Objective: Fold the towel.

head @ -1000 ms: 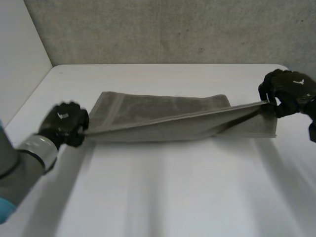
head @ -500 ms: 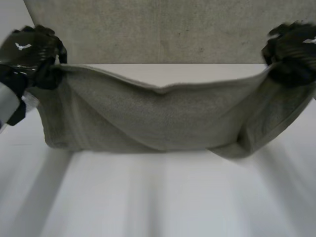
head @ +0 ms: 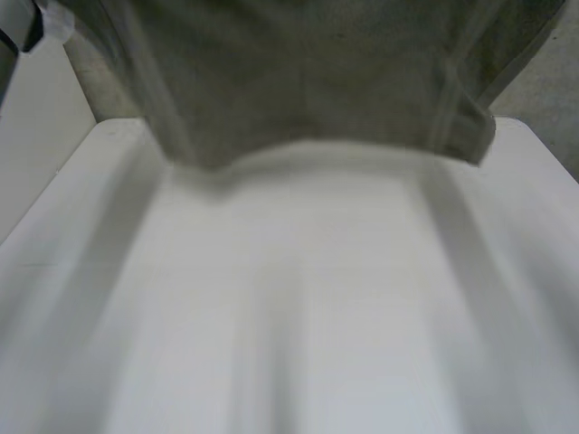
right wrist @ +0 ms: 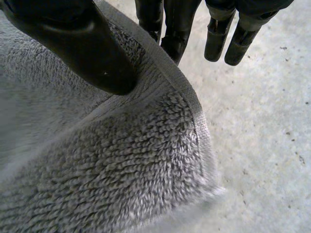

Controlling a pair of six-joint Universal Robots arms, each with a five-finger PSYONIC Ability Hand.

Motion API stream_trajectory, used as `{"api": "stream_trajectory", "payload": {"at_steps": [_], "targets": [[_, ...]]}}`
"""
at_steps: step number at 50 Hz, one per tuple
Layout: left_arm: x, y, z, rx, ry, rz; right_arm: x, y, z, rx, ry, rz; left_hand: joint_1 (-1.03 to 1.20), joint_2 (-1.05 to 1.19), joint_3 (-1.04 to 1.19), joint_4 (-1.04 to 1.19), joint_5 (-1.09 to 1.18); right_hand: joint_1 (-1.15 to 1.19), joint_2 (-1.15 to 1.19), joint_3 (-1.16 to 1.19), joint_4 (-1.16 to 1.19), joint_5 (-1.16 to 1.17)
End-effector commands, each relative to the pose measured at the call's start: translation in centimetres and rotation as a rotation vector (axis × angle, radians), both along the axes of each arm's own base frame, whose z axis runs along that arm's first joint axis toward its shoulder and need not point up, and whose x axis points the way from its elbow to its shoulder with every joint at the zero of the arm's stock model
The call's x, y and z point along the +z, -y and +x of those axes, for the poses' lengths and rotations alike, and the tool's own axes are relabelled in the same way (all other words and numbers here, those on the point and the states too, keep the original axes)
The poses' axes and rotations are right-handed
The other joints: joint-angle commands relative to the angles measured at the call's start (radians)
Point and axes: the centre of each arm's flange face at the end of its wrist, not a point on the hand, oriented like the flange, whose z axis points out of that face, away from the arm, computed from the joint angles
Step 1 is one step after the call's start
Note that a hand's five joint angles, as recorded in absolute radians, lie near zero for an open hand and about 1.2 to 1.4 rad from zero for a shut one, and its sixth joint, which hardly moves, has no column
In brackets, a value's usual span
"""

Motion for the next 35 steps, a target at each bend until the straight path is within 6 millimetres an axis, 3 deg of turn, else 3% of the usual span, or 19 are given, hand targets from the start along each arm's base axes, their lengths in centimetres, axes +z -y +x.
{"api": "stream_trajectory", "payload": {"at_steps": [1,2,3,6,7,8,9,10,11,12,13,14,16,19,23,25,28,30,35], "targets": [[-4.0,-0.9,0.8,-0.037,0.064,0.087,-4.8,-0.2,-1.6,0.079,-0.056,0.161,0.13,0.053,-0.044,-0.052,0.078,0.064,0.068,-0.006,-0.007,0.074],[-5.6,-0.6,1.4,-0.034,0.08,0.133,-5.7,-0.4,-1.6,0.096,-0.073,0.185,0.13,0.053,-0.044,-0.052,0.078,0.064,0.068,-0.006,-0.007,0.074],[-5.7,-0.6,1.4,-0.034,0.081,0.134,-5.7,-0.4,-1.6,0.096,-0.073,0.185,0.13,0.053,-0.044,-0.052,0.078,0.064,0.068,-0.006,-0.007,0.074],[-8.9,-0.3,2.7,-0.016,0.107,0.228,-8.1,-0.4,-2.1,0.104,-0.115,0.248,0.13,0.053,-0.044,-0.052,0.078,0.064,0.068,-0.006,-0.007,0.074],[-10.7,-0.5,3.1,-0.01,0.12,0.28,-9.5,-0.2,-2.9,0.094,-0.133,0.288,0.13,0.053,-0.044,-0.052,0.078,0.064,0.068,-0.006,-0.007,0.074],[-10.7,-0.5,3.2,-0.01,0.121,0.28,-11.2,-0.2,-3.6,0.085,-0.149,0.334,0.13,0.053,-0.044,-0.052,0.078,0.064,0.068,-0.006,-0.007,0.074],[-12.5,-0.8,3.4,-0.012,0.136,0.332,-11.2,-0.2,-3.6,0.084,-0.15,0.334,0.13,0.053,-0.044,-0.052,0.078,0.064,0.068,-0.006,-0.007,0.074],[-14.3,-1.4,3.5,-0.025,0.158,0.381,-12.9,-0.4,-3.9,0.087,-0.17,0.378,0.13,0.053,-0.044,-0.052,0.078,0.064,0.068,-0.006,-0.007,0.074],[-14.3,-1.4,3.5,-0.026,0.158,0.382,-14.6,-1.0,-4.0,0.106,-0.194,0.42,0.13,0.053,-0.044,-0.052,0.078,0.064,0.068,-0.006,-0.007,0.074],[-16.1,-2.1,3.4,-0.043,0.182,0.43,-14.7,-1.0,-4.0,0.106,-0.194,0.421,0.13,0.053,-0.044,-0.052,0.078,0.064,0.068,-0.006,-0.007,0.074],[-17.8,-3.0,3.5,-0.061,0.212,0.475,-16.4,-1.8,-3.9,0.137,-0.221,0.462,0.13,0.053,-0.044,-0.052,0.078,0.064,0.068,-0.006,-0.007,0.074],[-17.8,-3.0,3.5,-0.061,0.212,0.475,-16.4,-1.8,-3.9,0.137,-0.222,0.463,0.13,0.053,-0.044,-0.052,0.078,0.064,0.068,-0.006,-0.007,0.074],[-20.9,-4.7,3.8,-0.086,0.273,0.555,-19.5,-3.6,-4.2,0.19,-0.275,0.537,0.13,0.053,-0.044,-0.052,0.078,0.064,0.068,-0.006,-0.007,0.074],[-22.9,-6.5,3.9,-0.109,0.334,0.598,-20.9,-5.4,-5.0,0.206,-0.313,0.57,0.13,0.053,-0.044,-0.052,0.078,0.064,0.068,-0.006,-0.007,0.074],[-22.6,-7.8,4.1,-0.112,0.362,0.59,-20.7,-7.0,-5.6,0.198,-0.332,0.558,0.13,0.053,-0.044,-0.052,0.078,0.064,0.068,-0.006,-0.007,0.074],[-22.0,-8.6,4.3,-0.113,0.363,0.583,-19.4,-8.4,-5.9,0.191,-0.333,0.525,0.13,0.053,-0.044,-0.052,0.078,0.064,0.068,-0.006,-0.007,0.074],[-20.5,-10.3,4.5,-0.112,0.359,0.581,-18.5,-9.1,-6.1,0.185,-0.332,0.51,0.13,0.053,-0.044,-0.052,0.078,0.064,0.068,-0.006,-0.007,0.074],[-18.4,-12.2,4.6,-0.119,0.359,0.562,-16.2,-10.6,-6.7,0.175,-0.327,0.476,0.13,0.053,-0.044,-0.052,0.078,0.064,0.068,-0.006,-0.007,0.074],[-15.9,-14.5,4.6,-0.145,0.346,0.541,-13.7,-12.0,-7.4,0.211,-0.296,0.457,0.13,0.053,-0.044,-0.052,0.078,0.064,0.068,-0.006,-0.007,0.074]]}}
